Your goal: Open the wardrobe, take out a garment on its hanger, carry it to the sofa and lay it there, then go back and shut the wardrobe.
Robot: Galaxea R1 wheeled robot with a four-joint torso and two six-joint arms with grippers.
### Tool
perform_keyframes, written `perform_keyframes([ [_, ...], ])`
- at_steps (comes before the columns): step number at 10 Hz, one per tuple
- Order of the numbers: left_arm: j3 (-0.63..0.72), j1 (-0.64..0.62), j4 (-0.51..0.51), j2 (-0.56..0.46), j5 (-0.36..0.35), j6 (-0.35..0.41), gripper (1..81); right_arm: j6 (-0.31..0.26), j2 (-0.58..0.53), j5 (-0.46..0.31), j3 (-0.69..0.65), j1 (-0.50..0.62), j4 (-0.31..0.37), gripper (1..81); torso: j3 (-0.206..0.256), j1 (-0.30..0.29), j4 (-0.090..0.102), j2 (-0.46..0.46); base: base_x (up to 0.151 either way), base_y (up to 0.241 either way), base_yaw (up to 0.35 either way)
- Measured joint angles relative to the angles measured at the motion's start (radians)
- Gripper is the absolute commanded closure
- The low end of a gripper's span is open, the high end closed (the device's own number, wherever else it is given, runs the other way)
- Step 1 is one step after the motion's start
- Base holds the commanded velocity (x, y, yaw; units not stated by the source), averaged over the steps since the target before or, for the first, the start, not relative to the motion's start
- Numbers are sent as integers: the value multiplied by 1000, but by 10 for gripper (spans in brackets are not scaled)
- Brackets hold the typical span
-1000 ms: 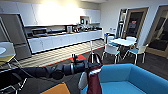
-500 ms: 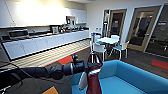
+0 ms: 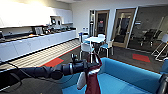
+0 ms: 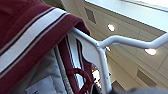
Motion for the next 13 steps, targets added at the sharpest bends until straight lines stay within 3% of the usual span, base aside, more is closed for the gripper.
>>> perform_keyframes([
  [8,2,0,3,-14,7,-1,811,0,3,0,-4,0,-1,10,0,0,0,0,0,0,-367],
  [13,5,0,3,-10,29,0,811,0,10,-2,-5,-9,-2,10,0,0,0,0,0,0,-120],
])
